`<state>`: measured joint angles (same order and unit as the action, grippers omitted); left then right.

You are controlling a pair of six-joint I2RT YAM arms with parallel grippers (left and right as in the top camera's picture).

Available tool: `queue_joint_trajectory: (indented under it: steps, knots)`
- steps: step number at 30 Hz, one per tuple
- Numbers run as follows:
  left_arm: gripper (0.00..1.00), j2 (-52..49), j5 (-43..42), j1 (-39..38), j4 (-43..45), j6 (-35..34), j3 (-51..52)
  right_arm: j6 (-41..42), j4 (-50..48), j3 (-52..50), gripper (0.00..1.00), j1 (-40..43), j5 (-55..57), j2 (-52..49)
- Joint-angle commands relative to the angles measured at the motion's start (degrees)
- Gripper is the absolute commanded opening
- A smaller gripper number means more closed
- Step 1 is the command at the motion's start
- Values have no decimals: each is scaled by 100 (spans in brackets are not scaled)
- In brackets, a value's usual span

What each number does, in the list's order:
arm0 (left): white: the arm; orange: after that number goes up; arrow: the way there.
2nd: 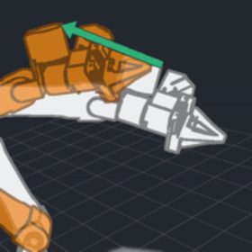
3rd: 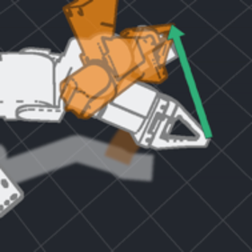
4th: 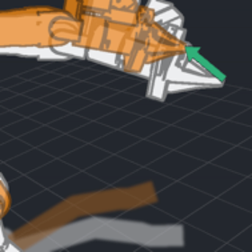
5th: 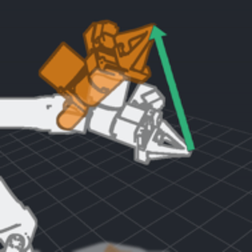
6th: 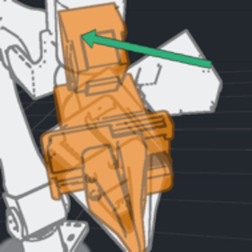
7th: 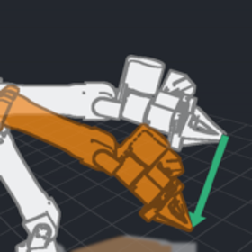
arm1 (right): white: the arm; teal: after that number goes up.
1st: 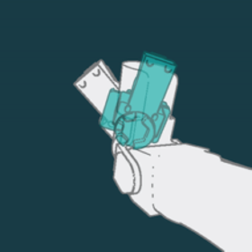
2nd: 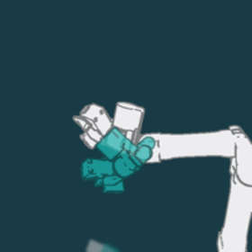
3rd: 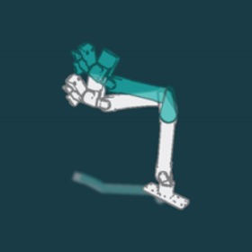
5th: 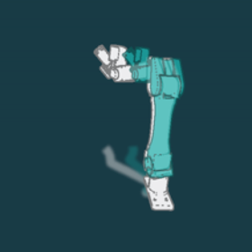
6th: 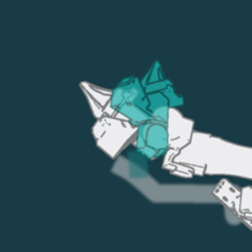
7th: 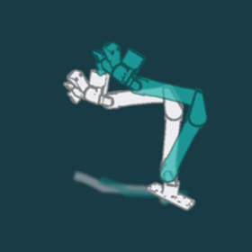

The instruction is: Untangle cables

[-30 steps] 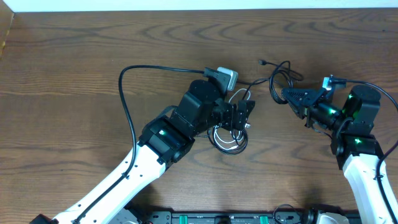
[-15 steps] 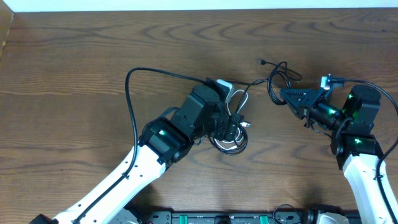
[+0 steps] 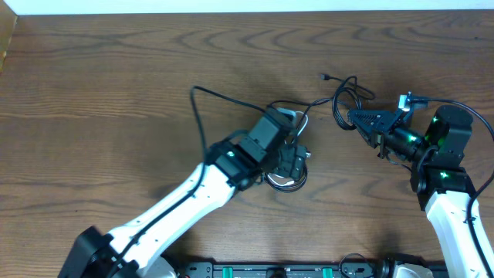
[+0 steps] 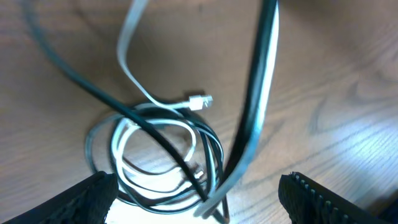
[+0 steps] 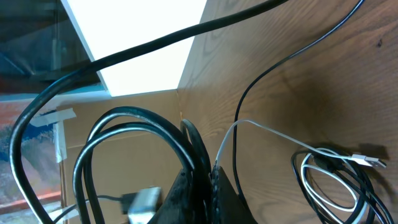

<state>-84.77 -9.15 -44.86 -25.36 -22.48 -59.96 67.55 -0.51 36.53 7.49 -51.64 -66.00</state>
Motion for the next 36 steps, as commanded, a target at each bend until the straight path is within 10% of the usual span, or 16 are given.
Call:
queue_joint_trajectory:
  steps: [1, 5, 9, 12, 27, 36]
  knots:
    - [87, -306, -87, -203, 127, 76, 0, -103, -11, 42, 1, 35, 33, -2]
    - [85, -544, -85, -275, 433, 76, 0, -103, -11, 42, 1, 35, 35, -2]
    - [58, -619, -66, -269, 660, 79, 0, -188, -2, 42, 1, 35, 57, -2]
    - [9, -619, 26, -269, 769, 92, 0, -208, 11, 42, 1, 35, 72, -2]
    - [7, 553, 730, 170, 76, 570, 0, -621, 798, 42, 2, 236, 1696, -2]
    - [7, 2514, 1073, 813, 76, 1137, 0, -1106, 1703, 42, 97, 234, 2767, -2]
